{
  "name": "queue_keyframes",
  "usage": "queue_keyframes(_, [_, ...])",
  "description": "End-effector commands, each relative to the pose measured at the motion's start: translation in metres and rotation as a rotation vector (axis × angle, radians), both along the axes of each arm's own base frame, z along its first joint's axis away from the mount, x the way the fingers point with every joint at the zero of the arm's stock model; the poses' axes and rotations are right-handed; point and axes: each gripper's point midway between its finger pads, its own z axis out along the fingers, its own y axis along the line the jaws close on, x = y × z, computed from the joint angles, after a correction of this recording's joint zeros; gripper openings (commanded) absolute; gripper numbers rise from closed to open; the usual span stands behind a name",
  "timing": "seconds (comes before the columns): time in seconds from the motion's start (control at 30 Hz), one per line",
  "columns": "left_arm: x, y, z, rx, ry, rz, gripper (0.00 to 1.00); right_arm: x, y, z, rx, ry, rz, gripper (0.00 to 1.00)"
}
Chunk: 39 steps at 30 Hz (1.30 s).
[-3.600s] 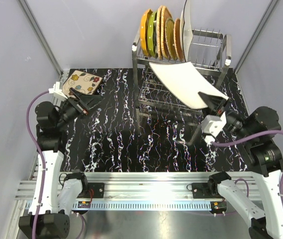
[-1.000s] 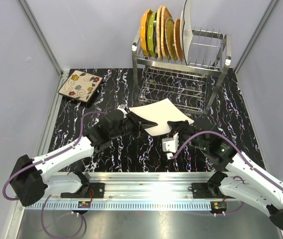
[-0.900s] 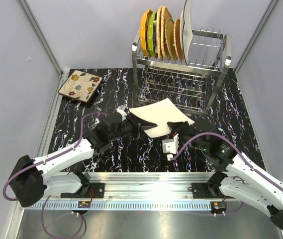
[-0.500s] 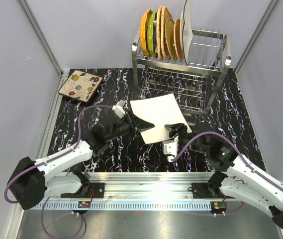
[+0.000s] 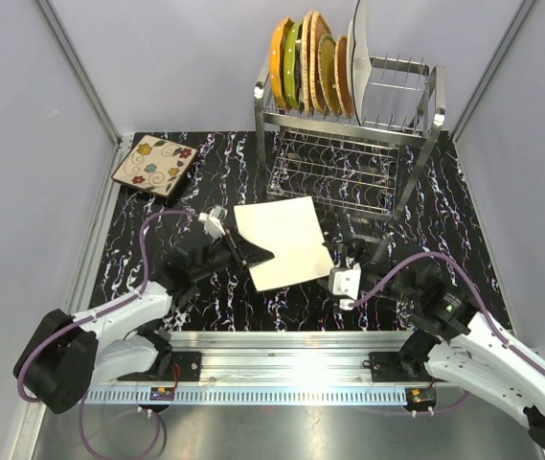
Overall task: Unload the plates from the dish rack
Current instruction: Pass the plate from the right arm to the left, then place the plate on the table
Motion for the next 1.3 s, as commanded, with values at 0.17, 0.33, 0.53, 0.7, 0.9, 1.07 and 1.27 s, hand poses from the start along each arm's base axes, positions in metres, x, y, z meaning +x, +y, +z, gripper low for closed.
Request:
queue_keyframes(0.17, [0.012,0.037,0.046,-0.059,-0.295,0.033,0.0,-0.008,-0.001,0.019,0.136,0.233,-0.099,0.88])
queue_keyframes(0.33, [0.022,0.067,0.03,-0.016,-0.28,0.106,0.0,-0.004,-0.006,0.015,0.161,0.281,-0.164,0.89])
queue_keyframes(0.53, [0.031,0.098,0.012,0.043,-0.268,0.176,0.0,-0.003,-0.01,0.014,0.167,0.296,-0.186,0.91])
queue_keyframes(0.7, [0.041,0.124,-0.004,0.108,-0.246,0.25,0.0,0.001,-0.01,0.015,0.185,0.291,-0.203,0.91])
queue_keyframes(0.9, [0.064,0.152,-0.009,0.126,-0.255,0.359,0.0,0.003,-0.011,0.016,0.198,0.286,-0.219,0.92])
queue_keyframes(1.07, [0.094,0.165,-0.01,0.105,-0.262,0.412,0.0,0.005,-0.014,0.016,0.205,0.278,-0.233,0.92])
queue_keyframes(1.27, [0.134,0.176,-0.009,0.065,-0.27,0.444,0.0,0.008,-0.019,0.019,0.218,0.275,-0.254,0.92])
